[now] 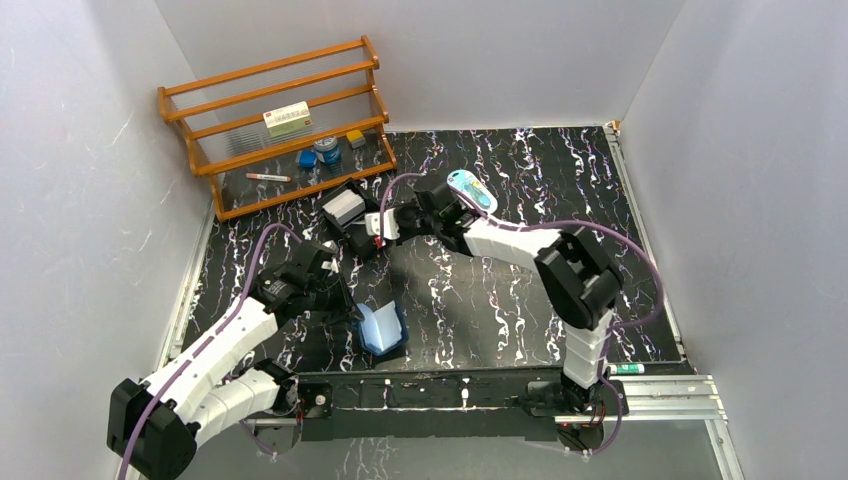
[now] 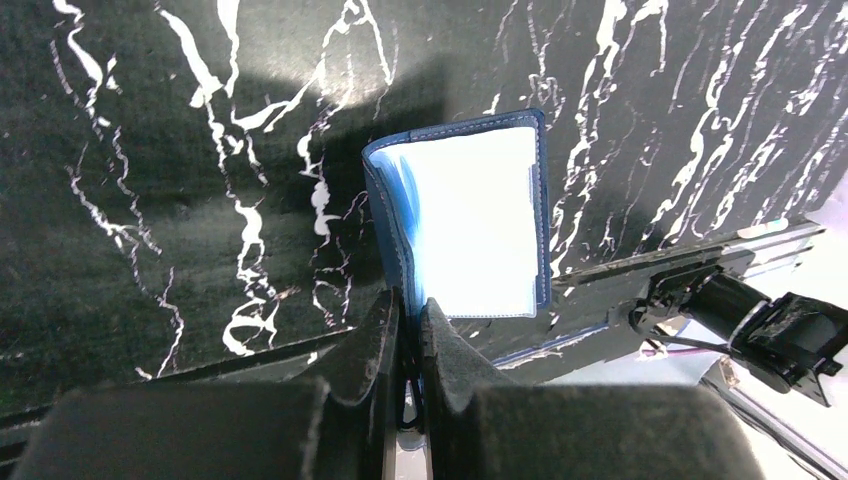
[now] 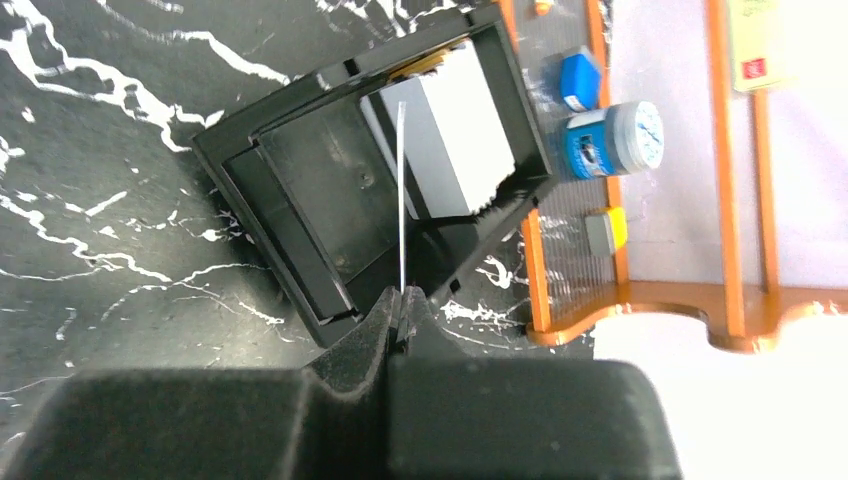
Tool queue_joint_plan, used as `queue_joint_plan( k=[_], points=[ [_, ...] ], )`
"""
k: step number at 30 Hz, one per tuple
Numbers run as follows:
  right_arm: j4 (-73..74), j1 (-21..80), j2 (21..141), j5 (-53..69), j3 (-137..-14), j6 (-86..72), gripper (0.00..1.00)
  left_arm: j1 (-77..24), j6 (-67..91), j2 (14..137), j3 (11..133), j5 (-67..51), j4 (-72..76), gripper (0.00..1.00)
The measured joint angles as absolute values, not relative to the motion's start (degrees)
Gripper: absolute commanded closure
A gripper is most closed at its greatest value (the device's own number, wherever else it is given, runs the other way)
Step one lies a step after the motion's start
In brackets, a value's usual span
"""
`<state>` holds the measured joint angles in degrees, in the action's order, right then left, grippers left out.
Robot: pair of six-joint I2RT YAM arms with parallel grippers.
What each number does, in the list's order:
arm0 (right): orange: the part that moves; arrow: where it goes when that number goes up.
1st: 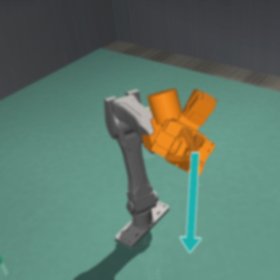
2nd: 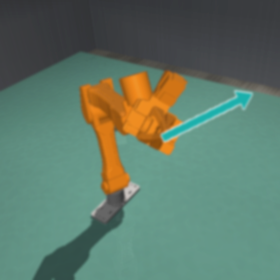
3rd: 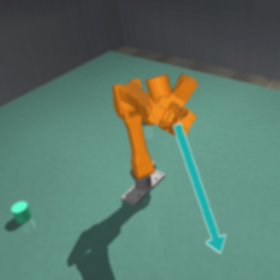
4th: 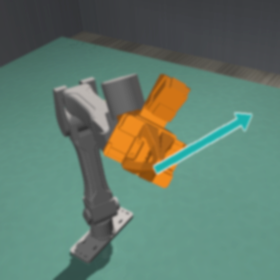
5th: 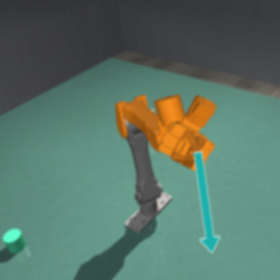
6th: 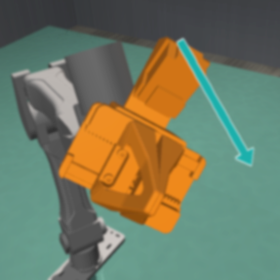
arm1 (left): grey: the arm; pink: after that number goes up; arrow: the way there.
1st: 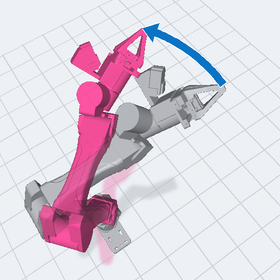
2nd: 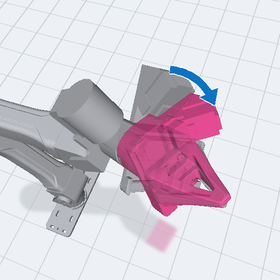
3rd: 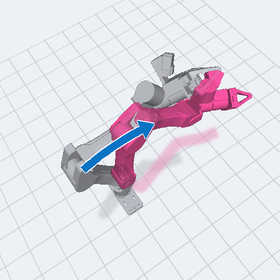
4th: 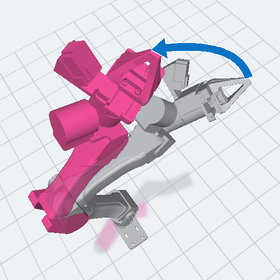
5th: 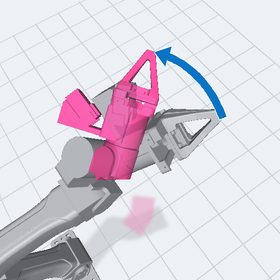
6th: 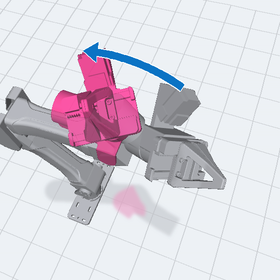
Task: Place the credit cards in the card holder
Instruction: Pick up the credit card from the storage box, then insert the credit card into the card holder.
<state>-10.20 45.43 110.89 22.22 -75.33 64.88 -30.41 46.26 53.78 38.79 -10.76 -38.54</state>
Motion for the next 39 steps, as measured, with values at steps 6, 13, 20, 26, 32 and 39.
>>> queue_joint_plan(
  k=[6, 13, 20, 26, 32, 39],
  points=[
    [-19.31, 45.45, 98.15, 19.75, -64.12, 44.97, 1.00, -30.41, 47.13, 53.45, 36.25, -12.93, -31.44, 1.00],
    [-16.47, 45.67, 82.63, 8.78, -59.57, 8.01, 1.00, -30.41, 48.25, 57.54, 35.05, -17.30, -17.85, 1.00],
    [-8.21, 45.78, 70.26, 4.62, -54.08, -24.01, 1.00, -30.44, 52.16, 63.24, 29.87, -20.80, -0.32, 1.00],
    [-2.98, 46.74, 64.10, 4.78, -41.08, -45.19, 1.00, -30.85, 55.37, 67.05, 24.14, -21.91, 12.34, 1.00],
    [-2.26, 49.30, 64.90, 6.20, -32.73, -54.54, 1.00, -32.08, 56.25, 71.46, 20.82, -22.13, 20.47, 0.99],
    [-4.16, 50.13, 70.15, 4.60, -29.87, -57.06, 1.00, -32.38, 54.81, 71.90, 20.23, -20.95, 19.53, 0.84]
  ],
)
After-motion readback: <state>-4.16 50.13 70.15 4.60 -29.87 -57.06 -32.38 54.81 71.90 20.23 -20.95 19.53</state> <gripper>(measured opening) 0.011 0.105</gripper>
